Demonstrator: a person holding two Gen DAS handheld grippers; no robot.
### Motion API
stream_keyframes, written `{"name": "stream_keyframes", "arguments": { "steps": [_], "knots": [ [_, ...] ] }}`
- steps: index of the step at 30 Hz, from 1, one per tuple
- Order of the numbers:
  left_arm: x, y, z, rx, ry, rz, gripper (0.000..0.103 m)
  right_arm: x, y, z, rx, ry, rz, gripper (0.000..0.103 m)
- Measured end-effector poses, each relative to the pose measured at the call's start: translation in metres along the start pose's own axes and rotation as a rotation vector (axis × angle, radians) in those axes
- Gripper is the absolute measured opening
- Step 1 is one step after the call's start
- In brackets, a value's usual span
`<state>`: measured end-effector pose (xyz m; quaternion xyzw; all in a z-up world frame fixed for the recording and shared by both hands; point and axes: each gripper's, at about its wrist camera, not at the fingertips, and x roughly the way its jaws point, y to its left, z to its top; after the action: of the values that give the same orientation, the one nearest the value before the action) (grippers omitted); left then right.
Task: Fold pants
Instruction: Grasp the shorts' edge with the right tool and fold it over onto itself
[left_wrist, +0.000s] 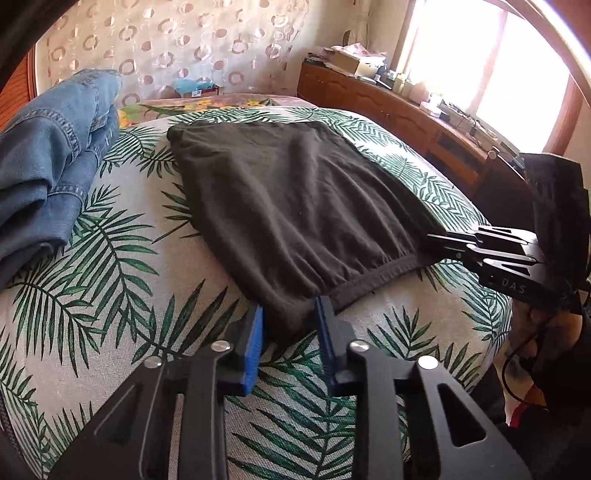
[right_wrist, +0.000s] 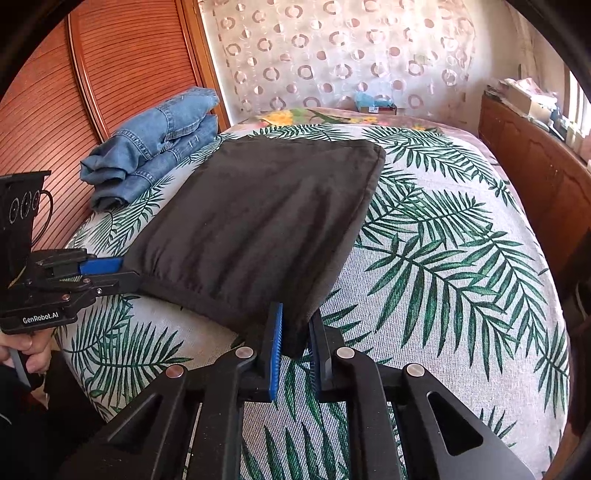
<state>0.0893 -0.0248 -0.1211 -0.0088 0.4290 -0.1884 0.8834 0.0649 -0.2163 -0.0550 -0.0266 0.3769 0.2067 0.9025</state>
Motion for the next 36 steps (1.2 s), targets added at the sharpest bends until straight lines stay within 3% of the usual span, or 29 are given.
{"name": "stream_keyframes", "arguments": {
  "steps": [6, 18, 36],
  "knots": [
    [-0.003, -0.004, 0.001, 0.015, -0.018, 0.003, 0.015, 0.0, 0.002, 0.0, -0.007, -0.005, -0.003, 0.012],
    [-0.036, -0.006, 0.005, 0.022, -0.097, -0.027, 0.014, -0.023, 0.0, -0.001, 0.008, -0.028, 0.081, 0.008],
    [-0.105, -0.034, 0.008, 0.087, -0.215, -0.056, 0.014, -0.099, 0.012, -0.008, -0.034, -0.103, 0.096, 0.008]
  ]
}}
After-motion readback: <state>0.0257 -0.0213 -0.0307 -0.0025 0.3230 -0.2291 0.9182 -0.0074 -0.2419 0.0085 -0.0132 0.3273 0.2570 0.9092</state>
